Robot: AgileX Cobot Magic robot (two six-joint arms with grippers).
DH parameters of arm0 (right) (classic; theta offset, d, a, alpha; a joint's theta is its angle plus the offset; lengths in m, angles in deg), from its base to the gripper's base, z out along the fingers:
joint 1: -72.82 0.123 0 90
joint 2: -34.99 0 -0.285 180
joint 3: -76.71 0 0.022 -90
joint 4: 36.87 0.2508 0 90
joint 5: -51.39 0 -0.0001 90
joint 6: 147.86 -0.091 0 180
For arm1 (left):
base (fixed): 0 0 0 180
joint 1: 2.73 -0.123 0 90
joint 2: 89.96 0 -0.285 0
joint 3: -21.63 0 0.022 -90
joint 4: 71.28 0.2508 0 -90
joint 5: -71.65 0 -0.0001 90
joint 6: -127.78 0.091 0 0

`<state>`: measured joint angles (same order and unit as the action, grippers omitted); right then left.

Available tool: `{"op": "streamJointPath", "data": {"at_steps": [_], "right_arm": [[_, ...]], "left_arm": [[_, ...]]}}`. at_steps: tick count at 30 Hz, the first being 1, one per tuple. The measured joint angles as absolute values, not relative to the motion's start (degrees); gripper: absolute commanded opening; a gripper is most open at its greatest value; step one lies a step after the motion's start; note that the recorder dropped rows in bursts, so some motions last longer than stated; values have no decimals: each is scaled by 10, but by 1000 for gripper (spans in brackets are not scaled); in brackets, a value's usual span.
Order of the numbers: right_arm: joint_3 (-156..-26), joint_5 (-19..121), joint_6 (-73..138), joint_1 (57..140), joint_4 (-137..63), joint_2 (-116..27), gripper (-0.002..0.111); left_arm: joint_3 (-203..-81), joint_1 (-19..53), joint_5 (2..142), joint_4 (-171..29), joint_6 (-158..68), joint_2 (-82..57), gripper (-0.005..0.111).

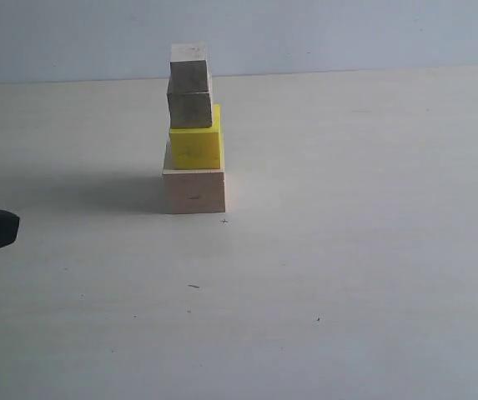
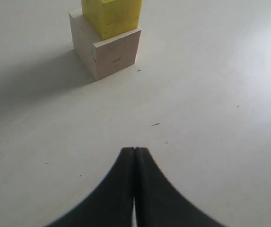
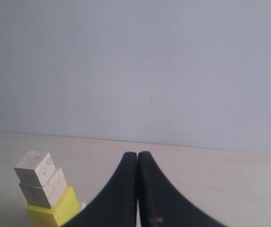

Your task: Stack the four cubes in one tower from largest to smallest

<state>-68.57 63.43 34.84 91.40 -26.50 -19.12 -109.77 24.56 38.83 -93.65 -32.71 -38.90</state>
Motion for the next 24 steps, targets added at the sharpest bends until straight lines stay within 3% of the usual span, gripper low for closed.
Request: {"op": "streamJointPath", "data": {"at_steps": [12, 24], "right_arm": [[-656, 705, 321, 914, -271, -43, 0], [-656, 709, 321, 914, -271, -30, 0]], "left_arm": [[-1098, 246, 397, -937, -328, -389, 0], [-1098, 246, 400, -917, -320, -389, 0]]}}
